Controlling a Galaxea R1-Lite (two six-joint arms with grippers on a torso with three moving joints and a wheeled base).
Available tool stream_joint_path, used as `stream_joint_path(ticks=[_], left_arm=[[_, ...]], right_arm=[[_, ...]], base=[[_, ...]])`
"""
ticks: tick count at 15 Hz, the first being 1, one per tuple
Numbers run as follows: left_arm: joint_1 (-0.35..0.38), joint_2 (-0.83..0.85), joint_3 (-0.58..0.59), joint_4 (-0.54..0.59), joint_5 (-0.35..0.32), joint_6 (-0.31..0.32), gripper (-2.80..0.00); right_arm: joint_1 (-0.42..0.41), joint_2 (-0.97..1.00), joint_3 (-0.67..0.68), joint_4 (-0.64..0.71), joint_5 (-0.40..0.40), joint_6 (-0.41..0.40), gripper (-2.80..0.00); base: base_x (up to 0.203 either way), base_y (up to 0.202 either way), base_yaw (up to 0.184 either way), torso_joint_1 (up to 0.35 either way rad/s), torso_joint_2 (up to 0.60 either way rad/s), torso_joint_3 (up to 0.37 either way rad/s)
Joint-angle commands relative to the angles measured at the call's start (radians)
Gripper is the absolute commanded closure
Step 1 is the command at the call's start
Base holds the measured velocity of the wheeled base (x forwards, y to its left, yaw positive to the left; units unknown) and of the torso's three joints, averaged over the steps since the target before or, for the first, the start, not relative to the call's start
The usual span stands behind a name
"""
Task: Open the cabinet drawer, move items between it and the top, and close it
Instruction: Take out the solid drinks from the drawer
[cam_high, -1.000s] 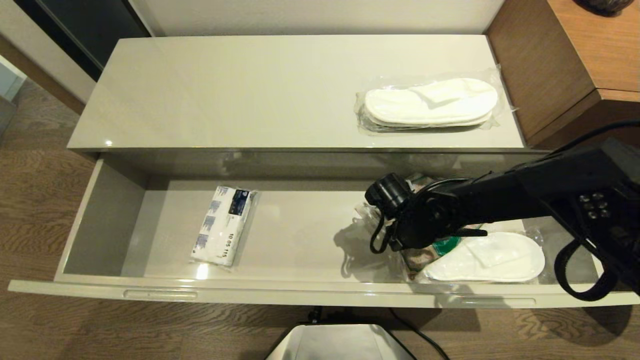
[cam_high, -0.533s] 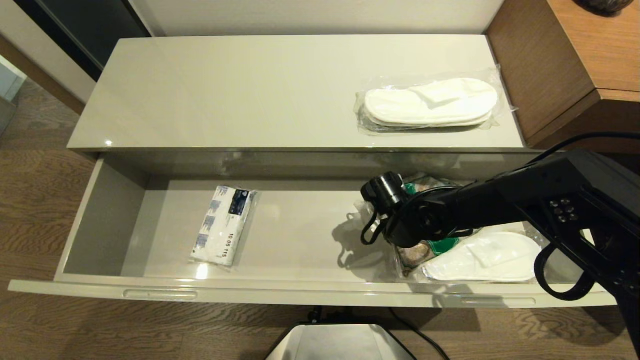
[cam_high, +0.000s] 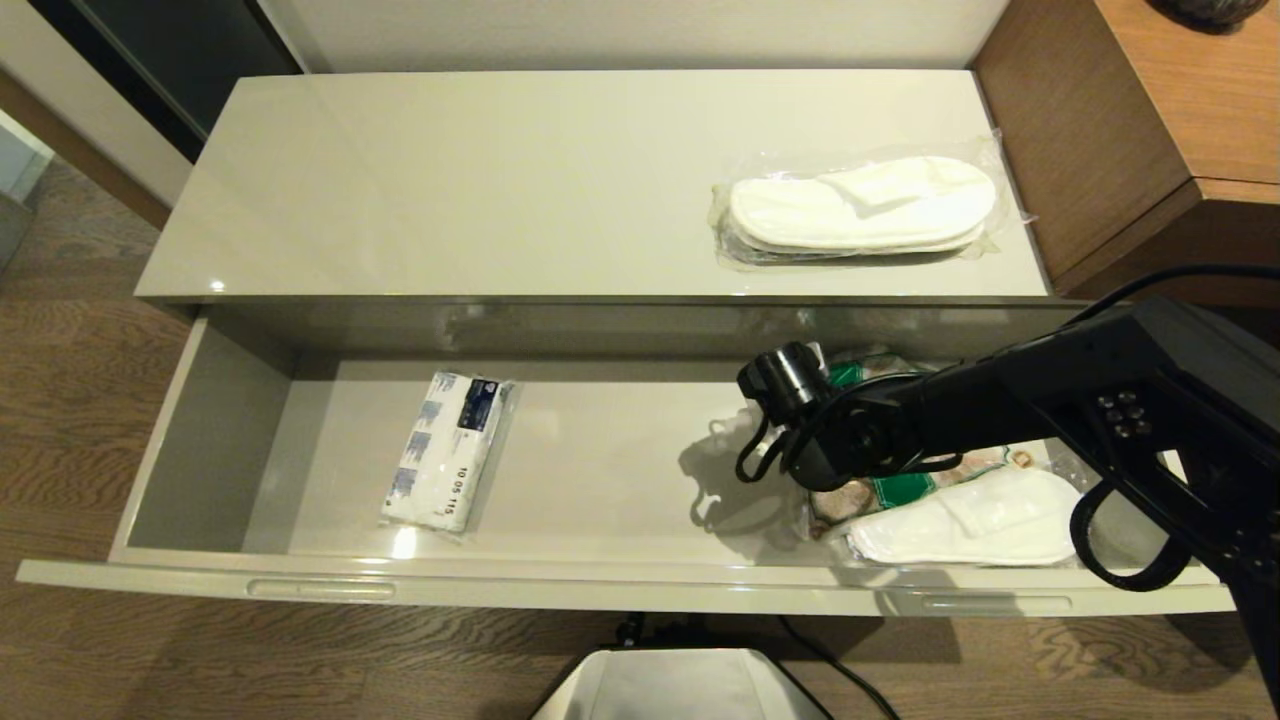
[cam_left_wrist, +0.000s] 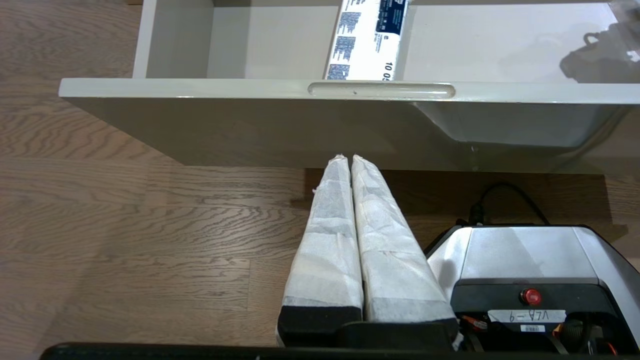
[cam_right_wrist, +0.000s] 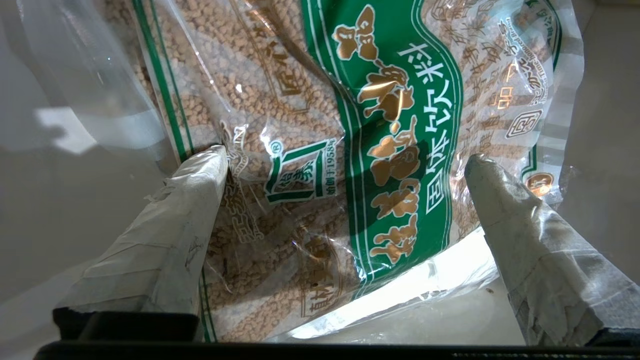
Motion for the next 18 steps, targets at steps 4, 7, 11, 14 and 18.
stream_joint_path(ticks=[4, 7, 11, 14, 18], left_arm=[[0.0, 0.001, 0.0, 0.0, 0.0, 0.0, 0.0], [0.0, 0.001, 0.0, 0.0, 0.0, 0.0, 0.0], [0.0, 0.001, 0.0, 0.0, 0.0, 0.0, 0.0], [0.0, 0.001, 0.0, 0.0, 0.0, 0.0, 0.0], [0.0, 0.001, 0.0, 0.0, 0.0, 0.0, 0.0]], right_arm=[[0.057, 0.015, 0.028, 0.001, 0.011, 0.012, -2.8], [0.082, 0.01, 0.018, 0.001, 0.011, 0.012, -2.8], [0.107, -0.012, 0.03, 0.002, 0.009, 0.013, -2.8], [0.077, 0.052, 0.022, -0.001, 0.0, 0.01, -2.8], [0.024, 0.1, 0.013, -0.051, -0.008, -0.001, -2.8]], base=[[0.0, 0.0, 0.0, 0.0, 0.0, 0.0], [0.0, 0.0, 0.0, 0.0, 0.0, 0.0], [0.0, 0.0, 0.0, 0.0, 0.0, 0.0], [0.0, 0.0, 0.0, 0.0, 0.0, 0.0], [0.0, 0.0, 0.0, 0.0, 0.0, 0.0]])
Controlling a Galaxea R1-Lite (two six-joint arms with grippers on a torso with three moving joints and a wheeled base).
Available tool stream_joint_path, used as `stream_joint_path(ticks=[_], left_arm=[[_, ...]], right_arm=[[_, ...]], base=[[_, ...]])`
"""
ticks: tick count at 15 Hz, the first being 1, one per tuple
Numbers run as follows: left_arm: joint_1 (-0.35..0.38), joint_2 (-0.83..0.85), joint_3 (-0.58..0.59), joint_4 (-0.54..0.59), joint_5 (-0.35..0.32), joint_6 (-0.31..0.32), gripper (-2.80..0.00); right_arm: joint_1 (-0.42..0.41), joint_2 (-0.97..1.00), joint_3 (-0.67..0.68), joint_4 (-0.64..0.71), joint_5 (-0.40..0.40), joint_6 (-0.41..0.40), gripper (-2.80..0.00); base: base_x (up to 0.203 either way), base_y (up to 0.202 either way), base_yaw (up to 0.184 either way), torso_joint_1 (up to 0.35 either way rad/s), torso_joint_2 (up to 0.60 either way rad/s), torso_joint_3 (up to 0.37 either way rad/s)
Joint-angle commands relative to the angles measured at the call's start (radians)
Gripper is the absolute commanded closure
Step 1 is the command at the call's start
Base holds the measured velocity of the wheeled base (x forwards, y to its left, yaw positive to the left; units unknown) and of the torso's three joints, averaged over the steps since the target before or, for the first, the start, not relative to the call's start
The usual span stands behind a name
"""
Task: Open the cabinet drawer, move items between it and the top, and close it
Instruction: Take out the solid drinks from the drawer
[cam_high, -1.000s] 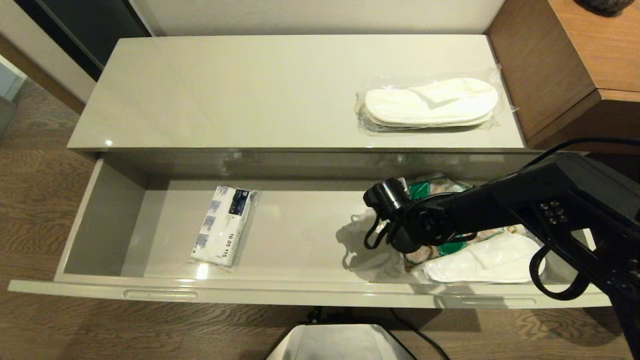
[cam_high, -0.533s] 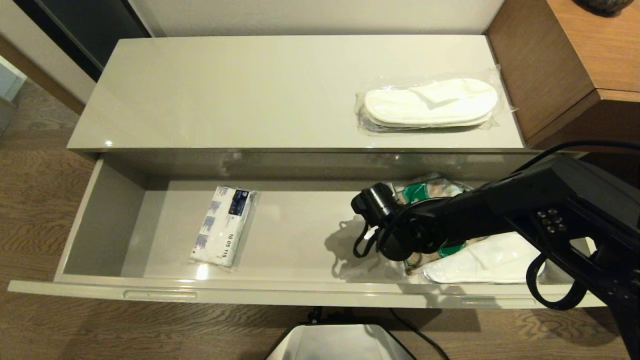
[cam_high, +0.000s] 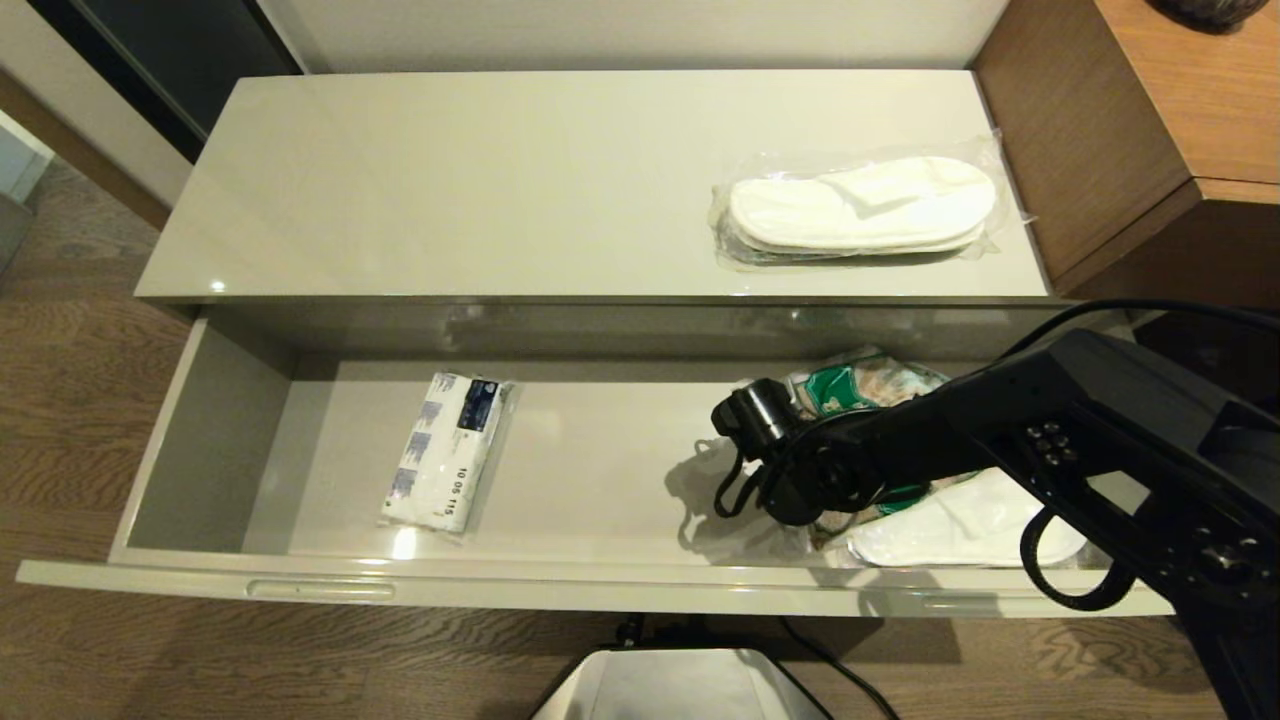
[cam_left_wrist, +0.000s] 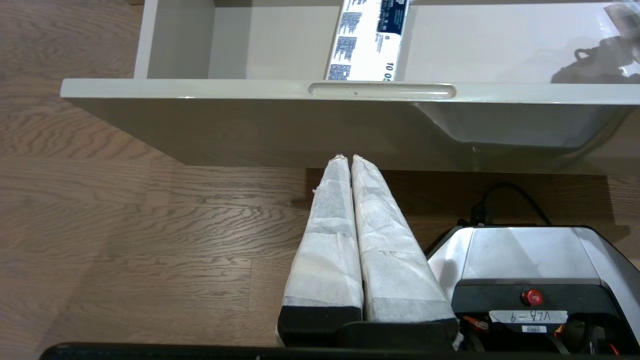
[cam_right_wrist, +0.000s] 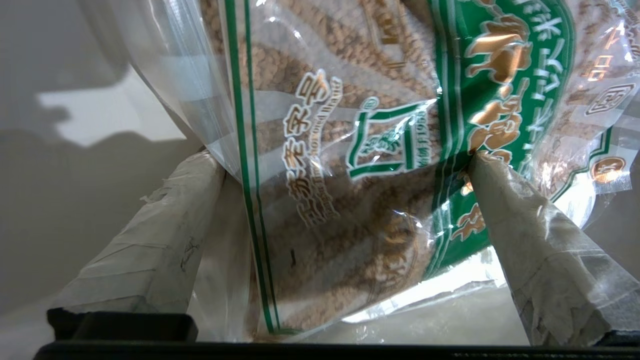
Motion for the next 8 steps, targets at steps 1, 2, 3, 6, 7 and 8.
stream_joint_path(ticks=[1, 2, 3, 6, 7, 8], left_arm=[[0.0, 0.001, 0.0, 0.0, 0.0, 0.0, 0.0], [0.0, 0.001, 0.0, 0.0, 0.0, 0.0, 0.0], [0.0, 0.001, 0.0, 0.0, 0.0, 0.0, 0.0], [0.0, 0.001, 0.0, 0.0, 0.0, 0.0, 0.0], [0.0, 0.001, 0.0, 0.0, 0.0, 0.0, 0.0], [0.0, 0.001, 0.0, 0.0, 0.0, 0.0, 0.0]], right_arm=[[-0.024, 0.03, -0.006, -0.002, -0.023, 0.001, -2.8], [-0.029, 0.02, -0.007, -0.002, -0.039, 0.001, -2.8], [-0.032, 0.014, -0.007, -0.002, -0.043, 0.001, -2.8], [-0.033, -0.016, 0.002, -0.002, -0.046, -0.001, -2.8], [-0.04, -0.016, 0.0, -0.002, -0.047, -0.001, -2.8], [-0.052, -0.012, -0.003, -0.002, -0.057, -0.001, -2.8]], base=[[0.0, 0.0, 0.0, 0.0, 0.0, 0.0], [0.0, 0.0, 0.0, 0.0, 0.0, 0.0], [0.0, 0.0, 0.0, 0.0, 0.0, 0.0], [0.0, 0.0, 0.0, 0.0, 0.0, 0.0], [0.0, 0.0, 0.0, 0.0, 0.0, 0.0], [0.0, 0.0, 0.0, 0.0, 0.0, 0.0]])
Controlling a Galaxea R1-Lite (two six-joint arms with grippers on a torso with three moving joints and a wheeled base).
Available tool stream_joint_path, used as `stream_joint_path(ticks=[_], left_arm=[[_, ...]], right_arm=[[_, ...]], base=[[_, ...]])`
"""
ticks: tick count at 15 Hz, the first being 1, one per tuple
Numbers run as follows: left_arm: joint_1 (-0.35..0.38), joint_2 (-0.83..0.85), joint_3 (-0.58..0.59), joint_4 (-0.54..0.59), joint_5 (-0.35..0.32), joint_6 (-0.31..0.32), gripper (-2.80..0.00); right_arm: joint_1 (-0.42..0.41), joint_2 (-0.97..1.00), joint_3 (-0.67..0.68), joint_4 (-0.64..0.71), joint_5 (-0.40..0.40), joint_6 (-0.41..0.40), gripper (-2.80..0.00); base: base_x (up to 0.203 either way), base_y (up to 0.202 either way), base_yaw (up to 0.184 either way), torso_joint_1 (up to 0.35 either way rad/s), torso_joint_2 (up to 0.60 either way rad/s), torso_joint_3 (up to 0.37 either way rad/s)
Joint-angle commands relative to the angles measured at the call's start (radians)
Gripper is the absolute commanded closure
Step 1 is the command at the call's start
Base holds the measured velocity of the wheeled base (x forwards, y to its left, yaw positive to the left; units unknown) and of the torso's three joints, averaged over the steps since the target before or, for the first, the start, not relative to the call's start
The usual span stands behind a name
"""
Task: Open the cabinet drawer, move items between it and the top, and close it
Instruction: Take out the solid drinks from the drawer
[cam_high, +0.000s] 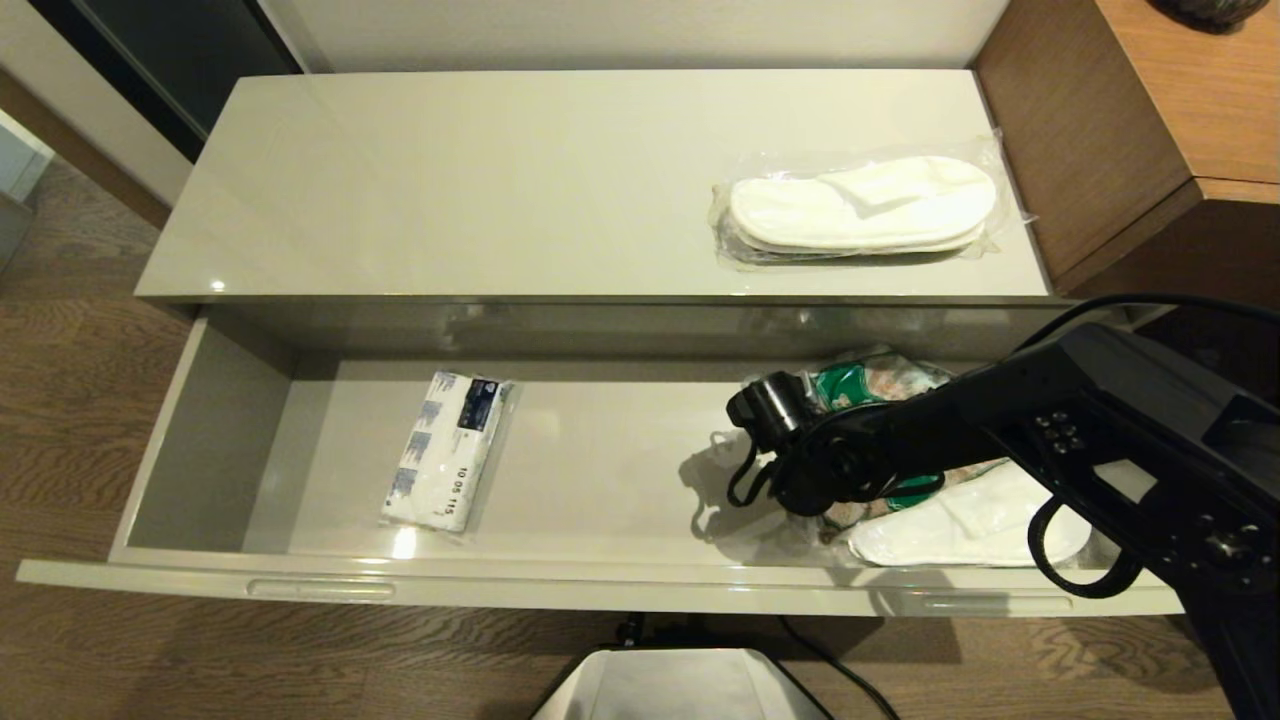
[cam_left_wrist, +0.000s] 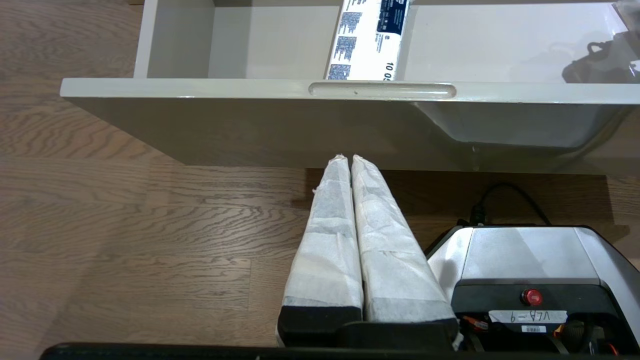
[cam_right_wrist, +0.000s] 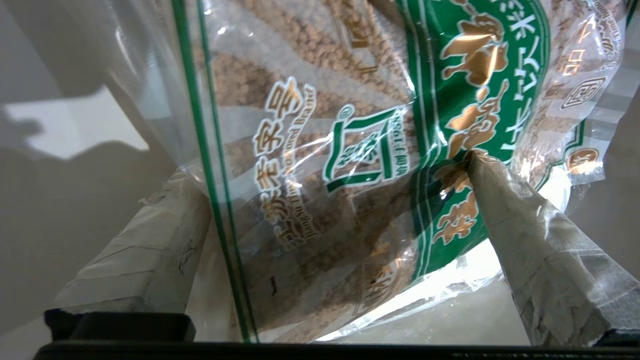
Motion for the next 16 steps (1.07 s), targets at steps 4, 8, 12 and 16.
stream_joint_path(ticks=[4, 8, 12, 16], left_arm=[[0.0, 0.001, 0.0, 0.0, 0.0, 0.0, 0.0], [0.0, 0.001, 0.0, 0.0, 0.0, 0.0, 0.0], [0.001, 0.001, 0.0, 0.0, 0.0, 0.0, 0.0], [0.0, 0.001, 0.0, 0.0, 0.0, 0.0, 0.0]], right_arm=[[-0.04, 0.02, -0.01, -0.022, -0.02, -0.003, -2.8], [-0.058, 0.027, 0.0, -0.072, -0.02, -0.042, -2.8], [-0.067, 0.026, -0.003, -0.08, -0.018, -0.06, 0.0], [-0.066, -0.016, 0.002, -0.071, -0.008, -0.05, 0.0]], base=[[0.0, 0.0, 0.0, 0.0, 0.0, 0.0], [0.0, 0.0, 0.0, 0.0, 0.0, 0.0], [0.0, 0.0, 0.0, 0.0, 0.0, 0.0], [0.0, 0.0, 0.0, 0.0, 0.0, 0.0]])
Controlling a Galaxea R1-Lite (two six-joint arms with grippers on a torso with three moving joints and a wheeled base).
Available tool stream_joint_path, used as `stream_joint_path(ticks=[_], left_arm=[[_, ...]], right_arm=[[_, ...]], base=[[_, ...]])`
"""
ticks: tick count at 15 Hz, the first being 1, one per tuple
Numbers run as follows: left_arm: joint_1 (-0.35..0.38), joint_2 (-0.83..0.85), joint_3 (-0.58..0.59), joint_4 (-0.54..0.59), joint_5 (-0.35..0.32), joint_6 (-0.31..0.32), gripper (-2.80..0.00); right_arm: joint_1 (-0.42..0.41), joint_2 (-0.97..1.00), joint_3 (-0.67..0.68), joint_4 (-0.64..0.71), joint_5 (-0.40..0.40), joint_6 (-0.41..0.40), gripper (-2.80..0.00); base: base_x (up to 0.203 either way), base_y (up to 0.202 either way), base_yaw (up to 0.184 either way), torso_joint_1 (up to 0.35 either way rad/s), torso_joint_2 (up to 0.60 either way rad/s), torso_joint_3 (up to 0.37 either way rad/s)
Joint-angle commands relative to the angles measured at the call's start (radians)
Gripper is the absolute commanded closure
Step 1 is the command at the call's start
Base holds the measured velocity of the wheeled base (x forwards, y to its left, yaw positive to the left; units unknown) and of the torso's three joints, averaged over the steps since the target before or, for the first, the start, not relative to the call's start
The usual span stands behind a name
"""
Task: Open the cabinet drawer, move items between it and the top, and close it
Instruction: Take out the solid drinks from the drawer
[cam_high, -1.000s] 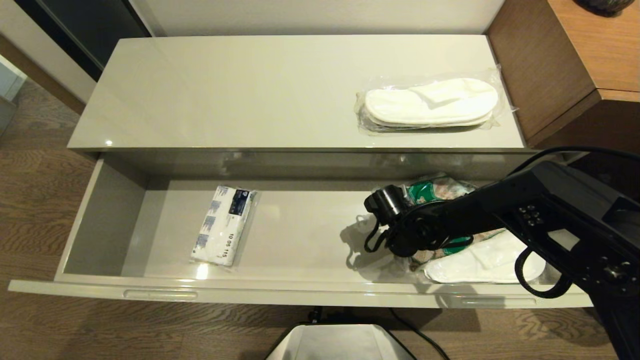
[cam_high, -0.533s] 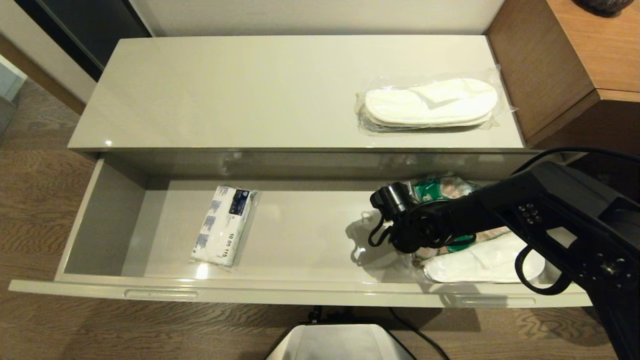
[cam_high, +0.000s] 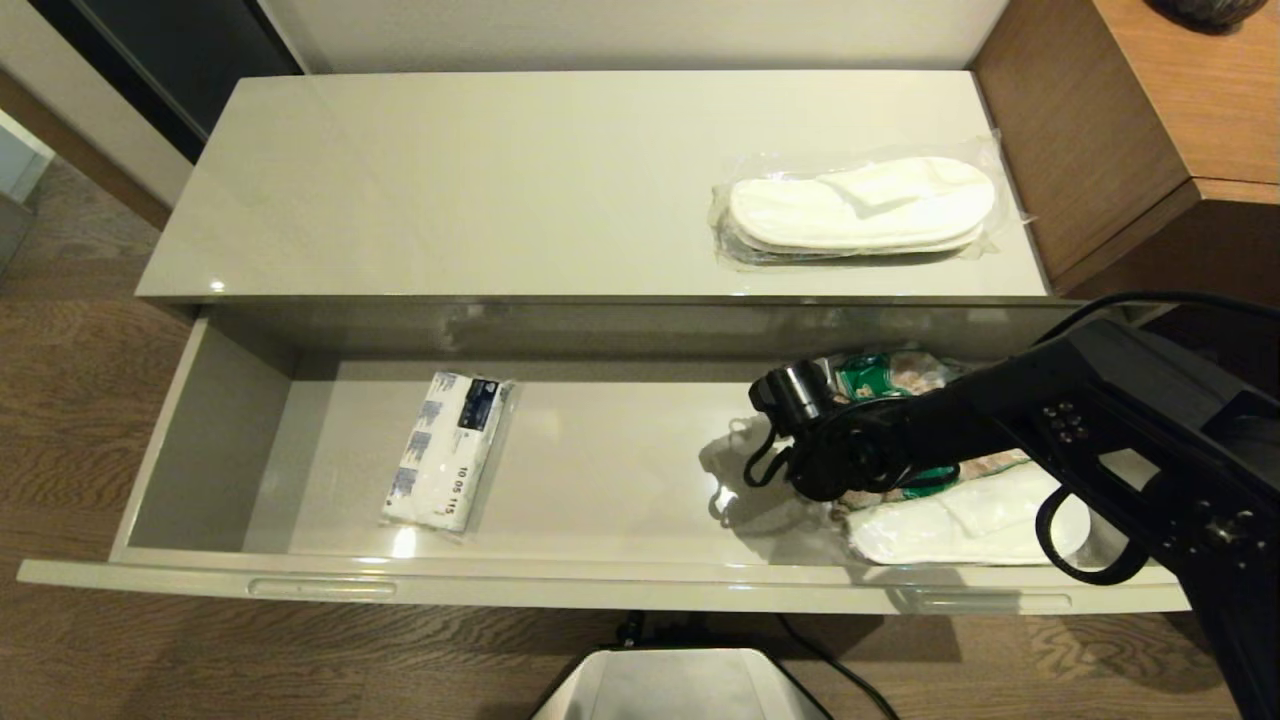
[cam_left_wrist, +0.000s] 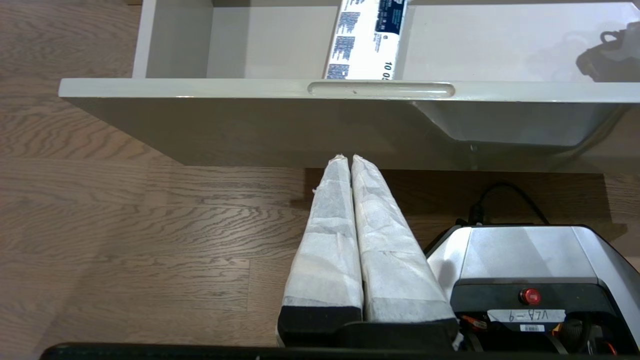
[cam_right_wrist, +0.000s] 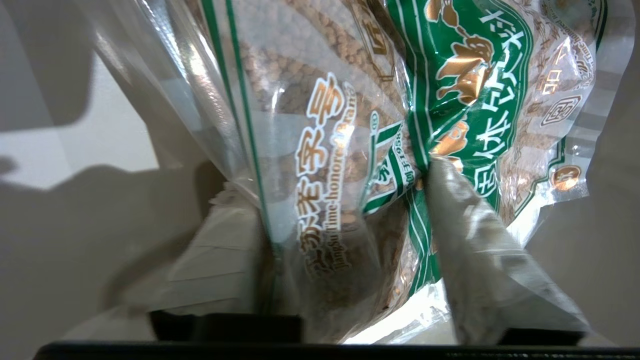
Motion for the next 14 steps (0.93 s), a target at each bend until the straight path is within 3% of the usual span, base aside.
stream_joint_path(ticks=[1, 8, 14], left_arm=[[0.0, 0.001, 0.0, 0.0, 0.0, 0.0, 0.0], [0.0, 0.001, 0.0, 0.0, 0.0, 0.0, 0.0], [0.0, 0.001, 0.0, 0.0, 0.0, 0.0, 0.0]], right_arm=[[0.002, -0.035, 0.001, 0.007, -0.001, 0.001, 0.0], [0.003, -0.272, -0.01, 0.254, 0.078, 0.049, 0.0], [0.024, -0.413, -0.013, 0.391, 0.137, 0.064, 0.0]], base=[[0.0, 0.0, 0.0, 0.0, 0.0, 0.0], [0.0, 0.0, 0.0, 0.0, 0.0, 0.0], [0.0, 0.0, 0.0, 0.0, 0.0, 0.0]])
